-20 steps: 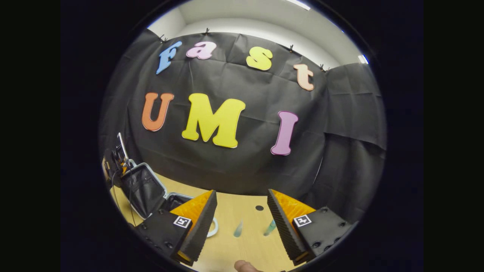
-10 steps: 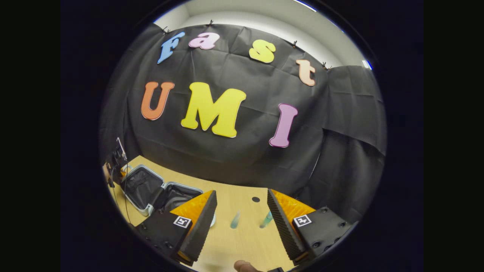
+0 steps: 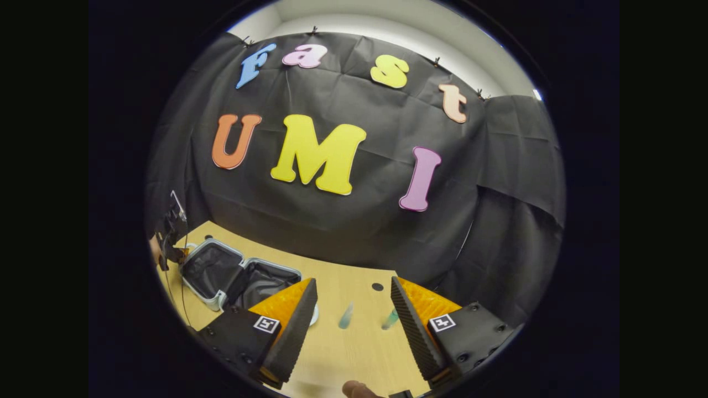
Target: First open the suitcase, pack the skin care products into it, and then close the suitcase.
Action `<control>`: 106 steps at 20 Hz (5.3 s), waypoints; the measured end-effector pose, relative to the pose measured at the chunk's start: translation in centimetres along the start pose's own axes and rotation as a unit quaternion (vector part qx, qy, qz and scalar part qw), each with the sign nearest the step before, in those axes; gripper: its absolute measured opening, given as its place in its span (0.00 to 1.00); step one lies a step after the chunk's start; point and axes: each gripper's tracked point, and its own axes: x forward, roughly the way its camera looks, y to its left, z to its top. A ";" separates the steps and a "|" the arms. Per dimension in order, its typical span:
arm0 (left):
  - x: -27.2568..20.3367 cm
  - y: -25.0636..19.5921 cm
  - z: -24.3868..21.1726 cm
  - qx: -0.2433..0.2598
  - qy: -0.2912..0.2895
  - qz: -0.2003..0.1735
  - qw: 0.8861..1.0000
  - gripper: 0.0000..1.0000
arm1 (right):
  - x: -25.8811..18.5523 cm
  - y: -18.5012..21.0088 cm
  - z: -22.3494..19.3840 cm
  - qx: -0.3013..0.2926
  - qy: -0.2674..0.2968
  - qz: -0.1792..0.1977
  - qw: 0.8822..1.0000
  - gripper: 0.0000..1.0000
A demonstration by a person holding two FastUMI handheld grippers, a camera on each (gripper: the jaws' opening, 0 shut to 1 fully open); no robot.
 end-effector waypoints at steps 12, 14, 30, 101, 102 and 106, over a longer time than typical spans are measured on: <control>-8.9 -19.5 11.8 -0.035 -0.076 -0.088 0.993 0.99 | 2.3 -9.2 -3.8 0.023 0.003 0.005 1.000 0.79; -10.4 -24.5 12.8 -0.047 -0.080 -0.117 0.989 0.99 | 3.0 -10.8 -4.7 0.026 0.007 0.003 1.000 0.79; -11.8 -55.3 13.6 -0.038 -0.010 -0.278 0.960 0.99 | 6.8 -22.1 -12.7 0.014 0.068 -0.001 0.998 0.79; -6.1 -33.0 7.6 -0.120 0.093 -0.205 0.967 0.42 | 4.4 -4.5 -15.3 0.101 0.183 0.098 0.973 0.38; -5.4 -33.5 7.1 -0.112 0.102 -0.208 0.966 0.42 | 3.8 -4.1 -15.1 0.103 0.186 0.097 0.972 0.39; -3.2 -34.9 3.8 -0.107 0.163 -0.204 0.959 0.42 | 1.9 -3.1 -14.4 0.084 0.179 0.096 0.976 0.38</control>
